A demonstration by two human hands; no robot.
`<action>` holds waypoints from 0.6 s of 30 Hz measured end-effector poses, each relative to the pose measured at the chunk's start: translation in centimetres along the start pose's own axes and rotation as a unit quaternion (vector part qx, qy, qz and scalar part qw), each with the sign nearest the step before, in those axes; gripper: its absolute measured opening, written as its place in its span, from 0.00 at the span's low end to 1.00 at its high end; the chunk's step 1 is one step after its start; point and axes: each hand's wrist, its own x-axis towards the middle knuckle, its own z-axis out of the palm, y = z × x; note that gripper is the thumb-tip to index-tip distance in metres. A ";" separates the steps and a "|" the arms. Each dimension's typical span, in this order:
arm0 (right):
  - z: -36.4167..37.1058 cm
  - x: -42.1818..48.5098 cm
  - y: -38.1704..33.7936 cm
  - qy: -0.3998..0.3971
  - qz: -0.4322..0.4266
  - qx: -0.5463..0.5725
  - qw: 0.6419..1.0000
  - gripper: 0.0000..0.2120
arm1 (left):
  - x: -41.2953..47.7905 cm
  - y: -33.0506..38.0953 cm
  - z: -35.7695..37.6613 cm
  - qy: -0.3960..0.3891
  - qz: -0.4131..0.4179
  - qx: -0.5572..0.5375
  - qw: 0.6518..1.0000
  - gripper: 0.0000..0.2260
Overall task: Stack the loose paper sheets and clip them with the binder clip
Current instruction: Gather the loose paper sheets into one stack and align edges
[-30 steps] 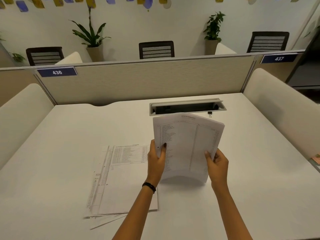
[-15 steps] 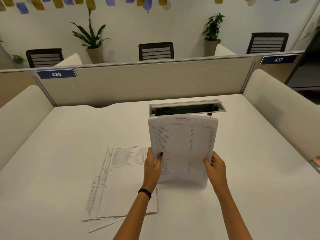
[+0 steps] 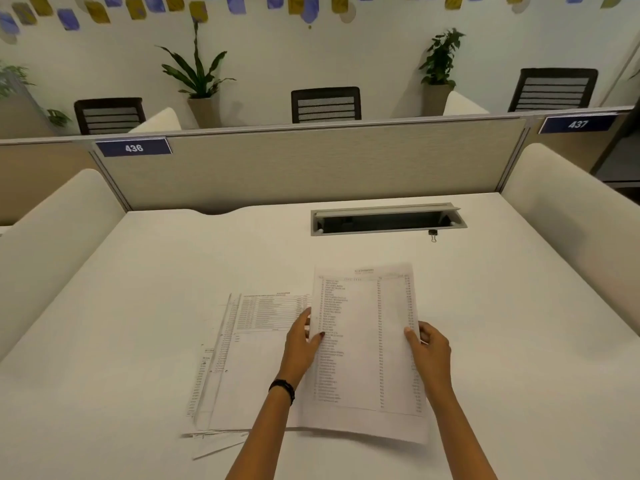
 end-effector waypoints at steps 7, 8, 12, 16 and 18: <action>1.5 -1.0 2.6 -0.012 0.049 -0.018 0.999 0.10 | -0.9 -3.8 -3.6 -0.001 -0.111 0.028 0.993 0.12; 1.7 -1.2 3.0 -0.011 0.055 -0.022 0.998 0.10 | -1.1 -4.1 -4.2 0.004 -0.114 0.034 0.993 0.11; 2.4 -1.4 4.0 0.007 0.085 -0.036 0.996 0.12 | -1.9 -5.1 -6.7 0.097 -0.089 0.085 0.988 0.10; 3.0 -1.7 4.3 0.031 0.101 -0.040 0.994 0.15 | -2.1 -5.5 -8.9 0.223 -0.084 0.107 0.965 0.17; 3.3 -1.9 4.3 0.036 0.101 -0.032 0.994 0.14 | -1.9 -5.9 -10.0 0.250 -0.106 0.136 0.953 0.20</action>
